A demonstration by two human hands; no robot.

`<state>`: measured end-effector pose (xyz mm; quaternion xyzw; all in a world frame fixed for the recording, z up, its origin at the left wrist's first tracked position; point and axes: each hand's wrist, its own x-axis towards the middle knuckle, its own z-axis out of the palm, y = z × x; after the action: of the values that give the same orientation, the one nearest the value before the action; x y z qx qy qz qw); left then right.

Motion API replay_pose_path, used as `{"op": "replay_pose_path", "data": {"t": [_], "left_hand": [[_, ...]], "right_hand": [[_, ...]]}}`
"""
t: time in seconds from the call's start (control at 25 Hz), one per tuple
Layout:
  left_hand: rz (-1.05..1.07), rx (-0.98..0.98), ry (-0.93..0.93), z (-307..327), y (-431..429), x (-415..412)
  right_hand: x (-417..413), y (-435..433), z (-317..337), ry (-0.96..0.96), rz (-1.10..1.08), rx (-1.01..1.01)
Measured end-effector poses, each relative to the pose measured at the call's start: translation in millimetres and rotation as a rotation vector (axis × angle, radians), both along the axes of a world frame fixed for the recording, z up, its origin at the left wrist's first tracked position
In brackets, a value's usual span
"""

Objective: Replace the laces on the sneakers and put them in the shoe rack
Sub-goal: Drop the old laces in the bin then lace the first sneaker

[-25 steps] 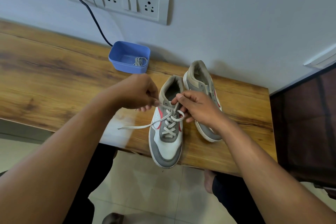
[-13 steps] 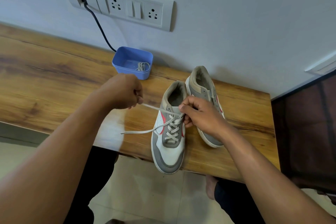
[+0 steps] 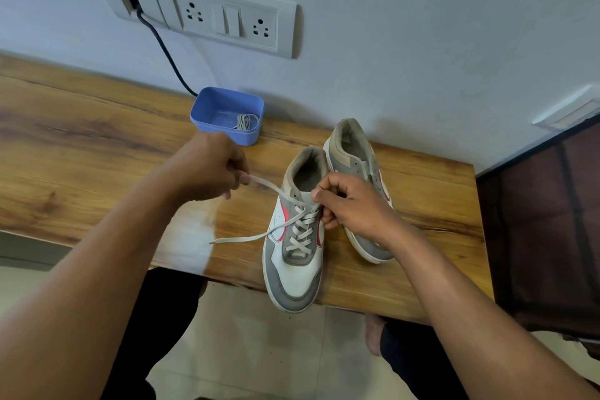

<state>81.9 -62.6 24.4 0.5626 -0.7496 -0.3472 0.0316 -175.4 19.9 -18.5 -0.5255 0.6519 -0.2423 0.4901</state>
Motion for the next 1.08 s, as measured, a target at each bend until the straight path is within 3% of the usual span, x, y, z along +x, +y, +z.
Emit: {"op": "replay_pose_path", "data": {"t": [0.16,0.24,0.48,0.6,0.72,0.8,0.88,0.96,1.08], "left_hand": [[-0.084,0.214,0.549,31.5,10.0,-1.0],[-0.171,0.274,0.618,42.0,13.5,3.1],[-0.410,0.411,0.536,29.7,47.2,-35.1],[-0.517,0.445,0.333,16.5,62.1,-42.8],[-0.368,0.169,0.069,2.6,50.4,-29.5],[-0.223,-0.014,-0.003,-2.7,45.4,-26.0],[-0.208,-0.006,0.004,-7.7,48.1,-31.0],[-0.244,-0.002,-0.025,-15.2,54.8,-40.1],[-0.266,-0.059,-0.069,-21.6,53.8,-46.8]], "right_hand": [[-1.8,2.3,1.3,0.020,-0.006,-0.008],[0.2,4.2,3.7,0.034,-0.009,-0.013],[15.6,13.8,34.0,-0.082,-0.048,0.114],[19.1,34.4,48.0,-0.068,-0.054,0.072],[-2.5,56.2,64.3,-0.015,-0.087,0.017],[-15.2,69.2,70.9,0.001,-0.077,0.053],[-14.6,76.8,66.9,0.020,0.012,0.217],[-7.0,79.5,54.3,0.130,0.181,0.375],[-3.4,70.2,45.9,0.460,0.355,0.165]]}}
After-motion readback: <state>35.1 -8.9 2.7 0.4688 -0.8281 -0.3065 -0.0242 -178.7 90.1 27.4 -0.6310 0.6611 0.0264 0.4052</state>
